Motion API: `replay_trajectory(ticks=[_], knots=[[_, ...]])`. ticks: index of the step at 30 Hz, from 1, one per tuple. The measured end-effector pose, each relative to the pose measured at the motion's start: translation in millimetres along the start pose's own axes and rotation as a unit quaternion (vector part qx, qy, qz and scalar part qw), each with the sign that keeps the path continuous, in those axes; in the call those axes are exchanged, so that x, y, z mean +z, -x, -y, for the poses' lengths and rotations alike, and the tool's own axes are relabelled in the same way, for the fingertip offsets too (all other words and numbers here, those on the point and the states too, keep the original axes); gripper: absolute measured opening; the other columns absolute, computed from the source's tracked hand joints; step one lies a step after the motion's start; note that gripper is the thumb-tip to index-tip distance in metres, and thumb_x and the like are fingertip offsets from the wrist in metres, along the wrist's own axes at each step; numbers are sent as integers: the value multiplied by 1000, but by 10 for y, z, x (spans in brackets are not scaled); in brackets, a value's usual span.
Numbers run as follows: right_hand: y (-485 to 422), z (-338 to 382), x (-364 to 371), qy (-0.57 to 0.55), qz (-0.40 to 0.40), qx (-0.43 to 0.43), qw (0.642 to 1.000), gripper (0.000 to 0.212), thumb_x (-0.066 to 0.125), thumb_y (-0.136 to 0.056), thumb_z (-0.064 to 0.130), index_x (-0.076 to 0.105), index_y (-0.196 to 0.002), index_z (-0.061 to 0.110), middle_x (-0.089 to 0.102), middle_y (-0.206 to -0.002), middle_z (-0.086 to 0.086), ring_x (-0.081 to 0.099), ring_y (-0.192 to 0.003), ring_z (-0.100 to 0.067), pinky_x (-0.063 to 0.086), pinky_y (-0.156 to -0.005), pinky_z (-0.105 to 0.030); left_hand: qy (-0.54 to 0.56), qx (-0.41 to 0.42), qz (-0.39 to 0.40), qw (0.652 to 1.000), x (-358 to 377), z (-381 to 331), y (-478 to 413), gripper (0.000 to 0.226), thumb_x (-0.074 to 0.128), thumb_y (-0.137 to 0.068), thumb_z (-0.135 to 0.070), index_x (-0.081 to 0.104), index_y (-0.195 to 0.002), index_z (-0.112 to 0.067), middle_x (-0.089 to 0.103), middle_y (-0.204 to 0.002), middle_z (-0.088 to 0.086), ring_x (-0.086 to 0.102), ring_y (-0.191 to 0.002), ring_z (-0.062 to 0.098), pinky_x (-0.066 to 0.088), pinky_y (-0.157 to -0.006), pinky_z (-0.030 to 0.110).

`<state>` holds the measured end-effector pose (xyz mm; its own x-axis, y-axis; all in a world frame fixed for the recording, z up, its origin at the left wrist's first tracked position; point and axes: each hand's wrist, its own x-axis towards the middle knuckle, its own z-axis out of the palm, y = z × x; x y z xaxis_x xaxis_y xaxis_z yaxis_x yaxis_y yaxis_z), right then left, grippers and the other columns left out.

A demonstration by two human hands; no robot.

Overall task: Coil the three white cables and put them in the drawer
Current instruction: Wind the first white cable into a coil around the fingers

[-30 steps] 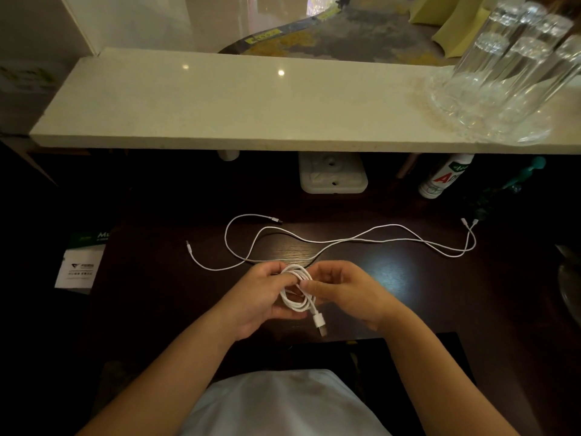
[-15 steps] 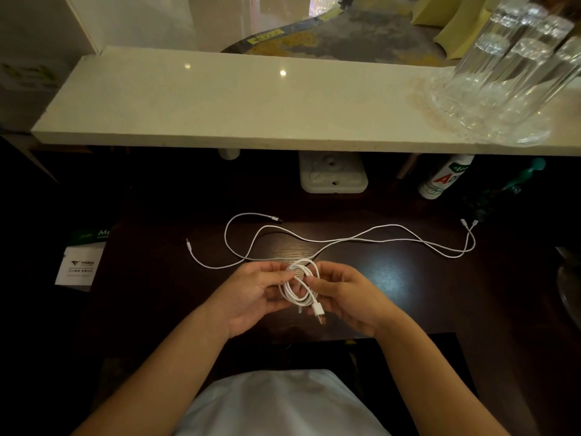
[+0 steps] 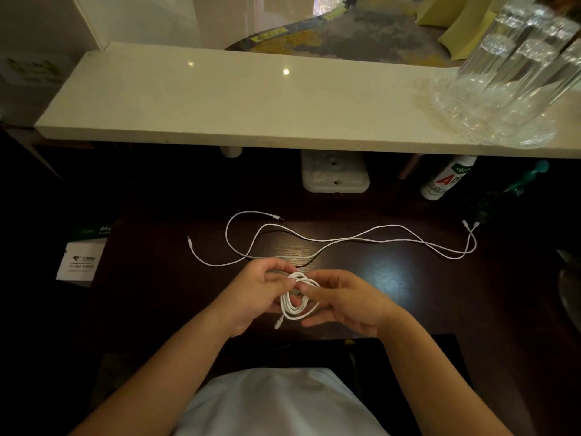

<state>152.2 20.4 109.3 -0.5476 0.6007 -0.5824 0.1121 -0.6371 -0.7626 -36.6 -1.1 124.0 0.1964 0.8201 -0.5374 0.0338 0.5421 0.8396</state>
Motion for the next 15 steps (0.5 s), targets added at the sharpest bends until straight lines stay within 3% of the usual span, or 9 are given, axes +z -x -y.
replay_trajectory(ticks=[2,5,9,12,15], knots=[[-11,-5,6,37,-3,-15,999,27,63,-95,21,67,-116,4,73,-107,-15,71,-96,-24,61,-81,-38,1,2,11,1000,-16,-15,6,18,58,-96,-10,61,-113,-10,75,-98,12,71,-81,20,59,-81,41],[-17,6,-17,27,1,-19,999,22,62,-95,18,68,-110,3,71,-100,-12,68,-90,-21,60,-75,-33,24,-3,18,1000,-44,-23,4,20,58,-94,-10,62,-113,-7,73,-88,12,65,-70,15,51,-62,30],[-51,-49,69,-100,-28,-27,994,18,51,-100,11,65,-103,0,66,-93,-16,66,-82,-22,57,-71,-33,79,-22,59,995,-57,-8,-14,26,64,-89,-7,62,-114,-3,72,-91,13,64,-81,23,48,-68,30],[-104,-86,217,-152,-42,-26,987,35,48,-101,24,63,-116,-4,67,-93,-15,65,-80,-22,52,-66,-30,63,-10,54,997,-24,19,-37,33,68,-84,0,61,-116,-4,71,-97,16,64,-86,23,47,-72,32],[-125,-87,296,-189,-55,-28,980,48,48,-100,40,67,-115,-1,69,-87,-12,67,-77,-22,51,-65,-28,125,-10,35,992,12,22,-58,35,65,-83,6,57,-117,1,69,-95,18,64,-85,26,47,-69,32]])
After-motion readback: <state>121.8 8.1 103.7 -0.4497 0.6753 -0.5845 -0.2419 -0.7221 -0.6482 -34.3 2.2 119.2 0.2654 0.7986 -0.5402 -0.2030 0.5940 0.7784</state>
